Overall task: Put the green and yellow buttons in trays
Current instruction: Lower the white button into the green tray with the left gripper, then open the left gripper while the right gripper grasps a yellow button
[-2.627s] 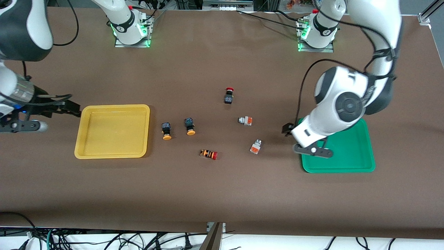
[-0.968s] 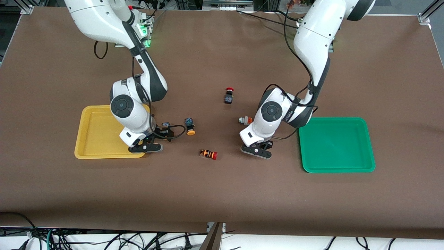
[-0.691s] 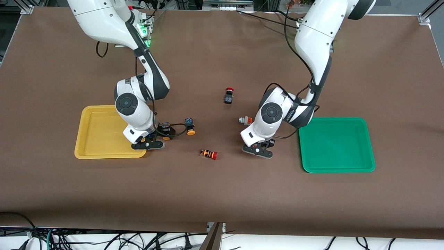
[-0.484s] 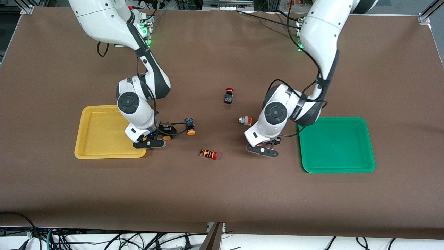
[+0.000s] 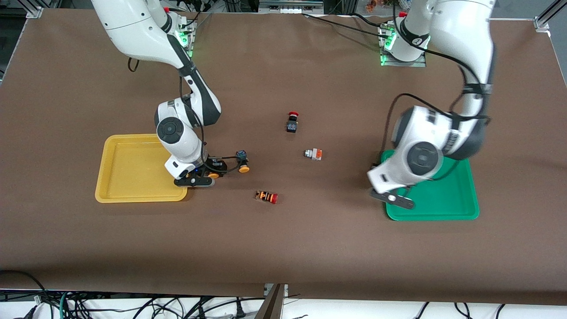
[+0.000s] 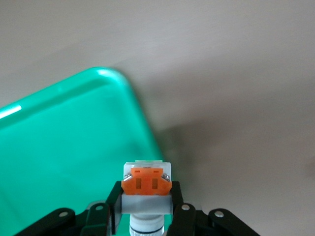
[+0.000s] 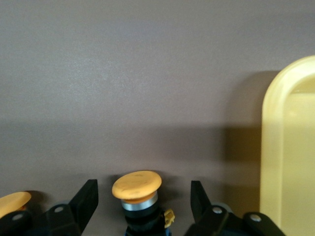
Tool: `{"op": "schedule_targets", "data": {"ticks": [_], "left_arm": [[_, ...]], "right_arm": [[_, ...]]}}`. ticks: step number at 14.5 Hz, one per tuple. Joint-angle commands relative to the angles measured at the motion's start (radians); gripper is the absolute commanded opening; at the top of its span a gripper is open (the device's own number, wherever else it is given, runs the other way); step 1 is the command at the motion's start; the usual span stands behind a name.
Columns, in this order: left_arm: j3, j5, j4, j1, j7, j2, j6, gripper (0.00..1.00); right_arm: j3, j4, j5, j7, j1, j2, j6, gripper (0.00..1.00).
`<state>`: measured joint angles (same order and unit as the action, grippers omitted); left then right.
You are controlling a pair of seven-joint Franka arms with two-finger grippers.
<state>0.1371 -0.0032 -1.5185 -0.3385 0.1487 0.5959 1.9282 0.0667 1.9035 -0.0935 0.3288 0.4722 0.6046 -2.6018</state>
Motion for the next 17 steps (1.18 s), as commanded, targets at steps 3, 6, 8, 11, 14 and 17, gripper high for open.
{"op": "schedule_targets", "data": {"ticks": [3,6,8,11,14,17], "left_arm": [[-0.019,0.016,-0.144,0.151,0.218,-0.007,0.15,0.1],[-0.02,0.016,-0.169,0.148,0.215,-0.005,0.187,0.87],[-0.021,0.016,-0.161,0.144,0.212,-0.013,0.173,1.0],[-0.045,-0.006,-0.15,0.107,0.095,-0.065,0.106,1.0],[-0.12,-0.006,-0.149,0.078,-0.283,-0.099,0.063,1.0],[-0.22,-0.004,-0.149,0.066,-0.673,-0.096,0.063,1.0]], "right_arm": [[-0.011,0.032,-0.02,0.015,0.006,-0.011,-0.02,0.45],[-0.011,0.032,-0.02,0.015,0.006,-0.011,-0.018,0.21],[-0.011,0.031,-0.02,0.015,0.006,-0.011,-0.018,0.06],[-0.011,0.019,-0.018,-0.002,0.006,-0.016,-0.012,0.0],[0.002,-0.01,-0.017,-0.037,-0.009,-0.037,0.006,0.0],[0.065,-0.075,-0.017,-0.121,-0.017,-0.06,0.118,0.0]]}}
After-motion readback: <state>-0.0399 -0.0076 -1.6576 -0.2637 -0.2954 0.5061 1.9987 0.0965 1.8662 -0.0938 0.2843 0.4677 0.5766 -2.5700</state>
